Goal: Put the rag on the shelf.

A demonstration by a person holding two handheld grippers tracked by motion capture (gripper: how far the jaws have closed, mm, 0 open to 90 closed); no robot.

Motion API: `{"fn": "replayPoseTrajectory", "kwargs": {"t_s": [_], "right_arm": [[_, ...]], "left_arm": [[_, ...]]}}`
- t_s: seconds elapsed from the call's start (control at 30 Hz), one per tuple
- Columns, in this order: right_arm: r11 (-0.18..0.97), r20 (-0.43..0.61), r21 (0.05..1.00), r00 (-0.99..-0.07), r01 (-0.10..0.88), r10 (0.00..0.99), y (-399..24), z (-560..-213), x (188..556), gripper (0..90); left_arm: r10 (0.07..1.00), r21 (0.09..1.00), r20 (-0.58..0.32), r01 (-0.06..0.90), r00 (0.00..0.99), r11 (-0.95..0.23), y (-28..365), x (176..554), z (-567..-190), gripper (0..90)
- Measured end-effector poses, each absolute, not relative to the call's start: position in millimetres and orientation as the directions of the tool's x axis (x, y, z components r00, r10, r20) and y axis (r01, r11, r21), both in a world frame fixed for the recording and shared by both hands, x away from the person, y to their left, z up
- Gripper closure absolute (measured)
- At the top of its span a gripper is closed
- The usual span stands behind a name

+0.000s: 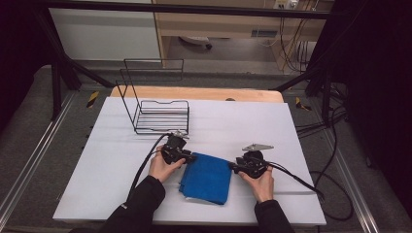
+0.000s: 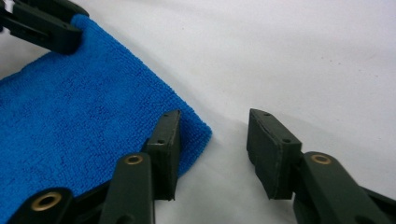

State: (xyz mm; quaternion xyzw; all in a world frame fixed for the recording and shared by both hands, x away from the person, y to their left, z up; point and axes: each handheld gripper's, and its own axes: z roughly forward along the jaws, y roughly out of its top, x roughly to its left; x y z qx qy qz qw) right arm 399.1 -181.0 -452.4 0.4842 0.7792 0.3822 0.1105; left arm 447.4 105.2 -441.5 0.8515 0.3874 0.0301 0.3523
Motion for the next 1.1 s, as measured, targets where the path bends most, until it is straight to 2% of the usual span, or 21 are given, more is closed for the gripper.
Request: {"fn": "replayPoseTrajectory", "kwargs": {"t_s": [0.07, 0.1, 0.13, 0.17, 0.23, 0.27, 0.4, 0.53, 0.6, 0.63, 0.67, 0.73, 0.83, 0.93, 1.1], "right_arm": [[0.239, 0.195, 0.705, -0.506, 0.668, 0.84, -180.6, -452.9, 398.9, 62.2], [0.234, 0.212, 0.701, -0.511, 0.673, 0.833, -179.7, -453.2, 398.7, 71.1], [0.232, 0.236, 0.693, -0.519, 0.682, 0.822, -179.4, -453.2, 399.3, 77.4], [0.232, 0.236, 0.693, -0.519, 0.682, 0.822, -179.4, -453.2, 399.3, 77.4], [0.24, 0.245, 0.69, -0.532, 0.683, 0.81, -176.5, -452.4, 400.5, 85.7], [0.273, 0.216, 0.691, -0.551, 0.67, 0.806, -172.0, -448.5, 403.0, 87.5], [0.29, 0.187, 0.732, -0.591, 0.616, 0.784, -161.5, -445.9, 411.3, 87.9], [0.296, 0.195, 0.732, -0.605, 0.614, 0.772, -154.7, -449.2, 417.7, 87.1], [0.293, 0.184, 0.742, -0.604, 0.602, 0.776, -155.5, -450.2, 421.2, 80.6], [0.293, 0.184, 0.742, -0.604, 0.602, 0.776, -155.5, -450.2, 421.2, 80.6], [0.273, 0.206, 0.744, -0.599, 0.609, 0.773, -155.9, -448.7, 422.7, 71.9], [0.27, 0.225, 0.74, -0.606, 0.616, 0.763, -155.7, -448.7, 424.1, 69.6], [0.288, 0.206, 0.73, -0.601, 0.62, 0.772, -154.4, -453.8, 428.3, 60.9], [0.294, 0.197, 0.732, -0.605, 0.614, 0.772, -153.4, -456.2, 428.0, 60.4], [0.305, 0.228, 0.708, -0.615, 0.637, 0.755, -153.7, -454.5, 425.5, 69.3]], "left_arm": [[0.675, 0.621, -0.229, 0.639, 0.701, -0.453, 104.6, 445.6, -442.1, 72.3], [0.674, 0.622, -0.234, 0.641, 0.7, -0.45, 104.2, 444.4, -442.5, 79.6], [0.675, 0.628, -0.23, 0.637, 0.701, -0.447, 103.8, 442.7, -442.6, 81.8], [0.675, 0.63, -0.225, 0.633, 0.703, -0.45, 103.7, 441.2, -442.1, 81.8], [0.68, 0.636, -0.217, 0.629, 0.701, -0.446, 105.0, 437.7, -440.1, 83.6], [0.681, 0.639, -0.21, 0.626, 0.701, -0.448, 107.3, 435.5, -438.3, 84.2], [0.706, 0.654, -0.19, 0.624, 0.682, -0.427, 120.8, 421.6, -431.5, 84.1], [0.719, 0.672, -0.216, 0.635, 0.661, -0.382, 132.5, 416.6, -433.7, 82.8], [0.733, 0.68, -0.212, 0.636, 0.646, -0.364, 132.2, 422.8, -439.7, 76.7], [0.733, 0.68, -0.212, 0.636, 0.646, -0.364, 132.2, 422.8, -439.7, 74.1], [0.736, 0.681, -0.216, 0.639, 0.641, -0.357, 132.2, 425.3, -441.4, 72.0], [0.739, 0.683, -0.229, 0.645, 0.634, -0.342, 131.1, 429.2, -444.5, 71.8], [0.735, 0.686, -0.231, 0.643, 0.637, -0.341, 130.9, 430.9, -446.2, 70.6], [0.728, 0.687, -0.233, 0.639, 0.645, -0.347, 131.2, 431.4, -447.3, 71.7], [0.712, 0.683, -0.229, 0.631, 0.663, -0.368, 129.1, 429.9, -448.6, 77.6]]}}
